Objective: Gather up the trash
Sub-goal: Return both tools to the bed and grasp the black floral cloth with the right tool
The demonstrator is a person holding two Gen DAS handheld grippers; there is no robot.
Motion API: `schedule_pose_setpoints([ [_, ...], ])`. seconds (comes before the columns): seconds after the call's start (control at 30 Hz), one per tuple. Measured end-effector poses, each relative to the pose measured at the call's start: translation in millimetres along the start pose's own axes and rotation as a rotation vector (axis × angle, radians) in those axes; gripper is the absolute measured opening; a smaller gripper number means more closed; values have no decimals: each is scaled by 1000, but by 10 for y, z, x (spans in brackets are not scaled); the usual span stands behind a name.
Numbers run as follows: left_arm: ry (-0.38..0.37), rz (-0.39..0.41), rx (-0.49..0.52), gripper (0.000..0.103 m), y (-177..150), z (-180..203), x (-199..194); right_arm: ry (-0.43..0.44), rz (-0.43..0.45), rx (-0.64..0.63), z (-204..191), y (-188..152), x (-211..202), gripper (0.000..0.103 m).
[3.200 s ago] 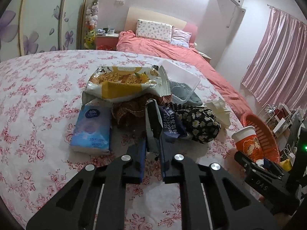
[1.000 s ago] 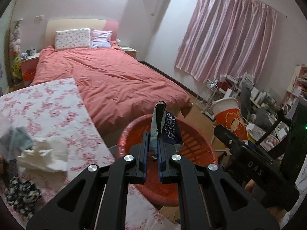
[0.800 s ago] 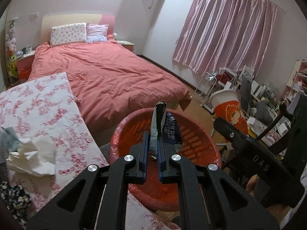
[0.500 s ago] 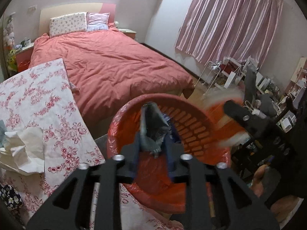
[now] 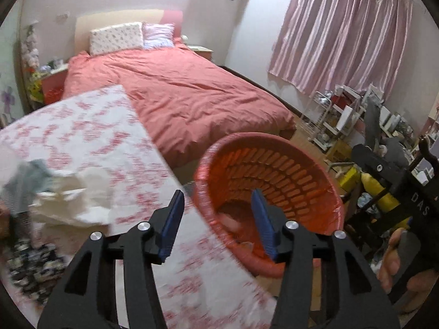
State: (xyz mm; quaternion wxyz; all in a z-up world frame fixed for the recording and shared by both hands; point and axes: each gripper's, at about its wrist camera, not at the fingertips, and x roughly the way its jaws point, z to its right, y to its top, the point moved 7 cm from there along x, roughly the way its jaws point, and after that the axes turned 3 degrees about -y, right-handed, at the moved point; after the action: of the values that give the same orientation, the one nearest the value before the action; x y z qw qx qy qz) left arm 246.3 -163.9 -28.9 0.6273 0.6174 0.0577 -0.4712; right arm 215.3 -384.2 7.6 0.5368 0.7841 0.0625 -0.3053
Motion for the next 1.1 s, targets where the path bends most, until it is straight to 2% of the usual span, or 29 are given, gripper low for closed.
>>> schedule_pose_setpoints([
  [0.1,36,24,-18,63,-41,-178,-220,34,-1,-23,-203,-50,-113,85],
  [0.2,94,58,-41,67,-94,-418,-439,78,-14,-63,-502,-147,-212,84],
  [0.33,179,100,-87,70,-174,-815,-739,155,-48,-130,-1008,-345,-308,79],
  [0.5,318,148,-182,74,-308,-1488,-1162,253,-98,-206,-1673,-673,-401,72],
  [0.73,480,189,-305,74,-642,-2371,-1663,351,-190,-332,-2556,-1250,-409,70],
  [0.87,506,190,-339,74,-797,-2636,-1832,368,-232,-368,-2849,-1504,-365,70],
  [1.1,510,184,-351,74,-985,-2832,-1964,320,-283,-409,-3103,-1754,-139,70],
])
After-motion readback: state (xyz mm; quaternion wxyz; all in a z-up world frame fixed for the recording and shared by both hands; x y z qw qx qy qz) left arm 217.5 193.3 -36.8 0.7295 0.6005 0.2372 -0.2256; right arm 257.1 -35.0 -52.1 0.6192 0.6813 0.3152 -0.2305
